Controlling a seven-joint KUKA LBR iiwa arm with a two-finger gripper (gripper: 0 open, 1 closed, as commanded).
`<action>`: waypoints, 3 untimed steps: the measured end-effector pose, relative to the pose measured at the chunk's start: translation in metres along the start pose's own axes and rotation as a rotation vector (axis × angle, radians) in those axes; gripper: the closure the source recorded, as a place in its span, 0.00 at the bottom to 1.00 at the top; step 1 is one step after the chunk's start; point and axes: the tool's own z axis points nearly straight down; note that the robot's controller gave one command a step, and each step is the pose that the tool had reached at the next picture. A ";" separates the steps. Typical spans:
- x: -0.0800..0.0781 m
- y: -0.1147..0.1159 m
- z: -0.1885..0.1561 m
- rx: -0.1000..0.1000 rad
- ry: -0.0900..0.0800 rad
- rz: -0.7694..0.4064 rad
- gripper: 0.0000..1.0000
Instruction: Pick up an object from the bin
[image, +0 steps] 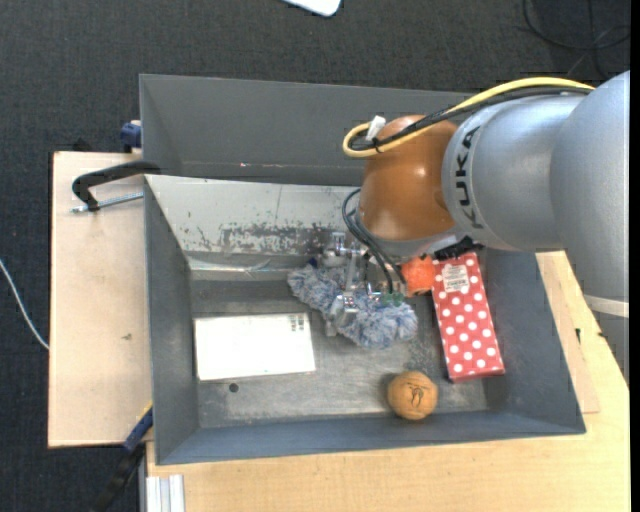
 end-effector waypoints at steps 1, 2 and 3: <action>0.001 -0.006 0.006 -0.010 -0.021 0.304 1.00; 0.001 -0.006 0.006 -0.010 -0.021 0.303 1.00; 0.001 -0.006 0.003 -0.009 -0.019 0.303 1.00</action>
Offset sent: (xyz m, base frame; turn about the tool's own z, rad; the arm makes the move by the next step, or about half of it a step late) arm 0.0000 0.0000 0.0000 0.0000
